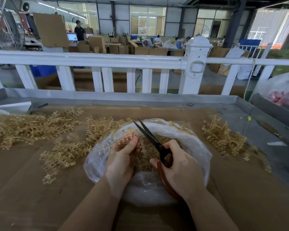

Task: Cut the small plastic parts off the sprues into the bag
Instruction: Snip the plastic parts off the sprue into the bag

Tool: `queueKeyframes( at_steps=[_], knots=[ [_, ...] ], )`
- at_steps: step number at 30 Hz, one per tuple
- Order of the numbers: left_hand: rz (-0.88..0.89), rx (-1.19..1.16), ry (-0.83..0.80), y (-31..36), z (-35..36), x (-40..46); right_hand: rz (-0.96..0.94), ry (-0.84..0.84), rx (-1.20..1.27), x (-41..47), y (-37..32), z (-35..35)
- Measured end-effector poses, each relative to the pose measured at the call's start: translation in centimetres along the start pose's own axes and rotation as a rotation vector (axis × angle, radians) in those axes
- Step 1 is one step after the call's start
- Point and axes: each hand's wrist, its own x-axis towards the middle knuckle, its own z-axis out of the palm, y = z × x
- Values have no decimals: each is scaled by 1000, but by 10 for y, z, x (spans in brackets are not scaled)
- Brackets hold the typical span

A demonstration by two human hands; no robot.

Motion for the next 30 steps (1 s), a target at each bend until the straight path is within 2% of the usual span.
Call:
queueKeyframes(
  at_steps=[8,30],
  knots=[
    [-53,1,57,3,3,-3,-48,-75,-18,-1,-2,-2],
    [-61,70,8,3,3,-4,-101,-86,-30,3,-2,-2]
  ],
)
